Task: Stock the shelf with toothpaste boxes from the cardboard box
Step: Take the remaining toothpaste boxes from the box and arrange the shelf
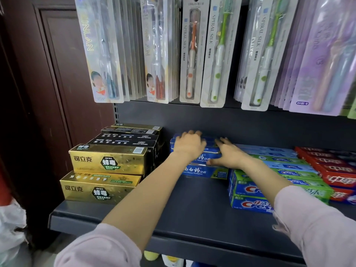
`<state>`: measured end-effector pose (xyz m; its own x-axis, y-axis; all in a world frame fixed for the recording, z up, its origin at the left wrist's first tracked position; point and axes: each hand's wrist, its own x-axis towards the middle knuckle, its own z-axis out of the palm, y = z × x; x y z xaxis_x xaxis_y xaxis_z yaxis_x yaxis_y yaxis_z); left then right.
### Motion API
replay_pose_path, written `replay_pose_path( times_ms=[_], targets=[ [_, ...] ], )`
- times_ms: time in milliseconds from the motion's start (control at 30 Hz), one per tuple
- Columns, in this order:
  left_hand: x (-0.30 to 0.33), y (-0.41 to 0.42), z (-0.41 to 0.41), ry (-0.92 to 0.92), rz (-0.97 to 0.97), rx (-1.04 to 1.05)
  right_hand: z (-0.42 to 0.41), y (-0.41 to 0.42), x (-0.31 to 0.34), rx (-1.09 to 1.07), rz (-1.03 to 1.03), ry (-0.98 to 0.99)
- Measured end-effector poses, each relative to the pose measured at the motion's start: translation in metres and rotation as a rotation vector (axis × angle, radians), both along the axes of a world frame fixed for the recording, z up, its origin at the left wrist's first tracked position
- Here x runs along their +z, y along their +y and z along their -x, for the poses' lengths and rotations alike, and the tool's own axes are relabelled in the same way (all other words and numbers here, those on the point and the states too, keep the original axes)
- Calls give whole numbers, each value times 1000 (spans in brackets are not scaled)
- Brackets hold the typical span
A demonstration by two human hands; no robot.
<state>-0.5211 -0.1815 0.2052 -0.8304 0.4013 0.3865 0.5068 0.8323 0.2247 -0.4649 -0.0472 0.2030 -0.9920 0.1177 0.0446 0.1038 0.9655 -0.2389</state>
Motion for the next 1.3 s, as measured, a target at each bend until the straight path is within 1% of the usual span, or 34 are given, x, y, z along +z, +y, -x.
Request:
replay_pose_path(
  times_ms=[67,167,267,333,433,567,767,867,933,1000,1100,1233,1300],
  targets=[
    [-4,3,-6,-61,71,-102,-5,5,4,12,29,22],
    [-11,-2,-5,-74,128,-119,-21,20,8,-39,35,32],
    [-11,-5,-7,-83,155,-125,-41,34,5,-125,16,-61],
    [-12,-1,-13,-101,172,-136,-51,38,2,-143,45,-106],
    [-14,5,-16,-128,211,-147,-52,40,-5,-117,-35,-95],
    [-9,4,-13,-160,256,-169,-43,46,-12,-150,-89,-98],
    [-8,1,-12,-188,284,-177,-43,45,-11,-129,-79,-93],
    [-8,10,-17,-175,210,-142,-41,50,-7,-121,-18,-27],
    [-3,20,-21,-154,154,-133,-39,57,-3,-166,-3,15],
    [2,29,-23,-201,162,-140,-36,65,0,-216,-58,-24],
    [2,34,-21,-280,221,-122,-30,70,2,-212,-123,-109],
    [-1,36,-20,-258,227,-104,-26,69,0,-161,-131,-119],
    [-1,37,-21,-268,231,-102,-27,69,-2,-149,-91,-108]
  ],
)
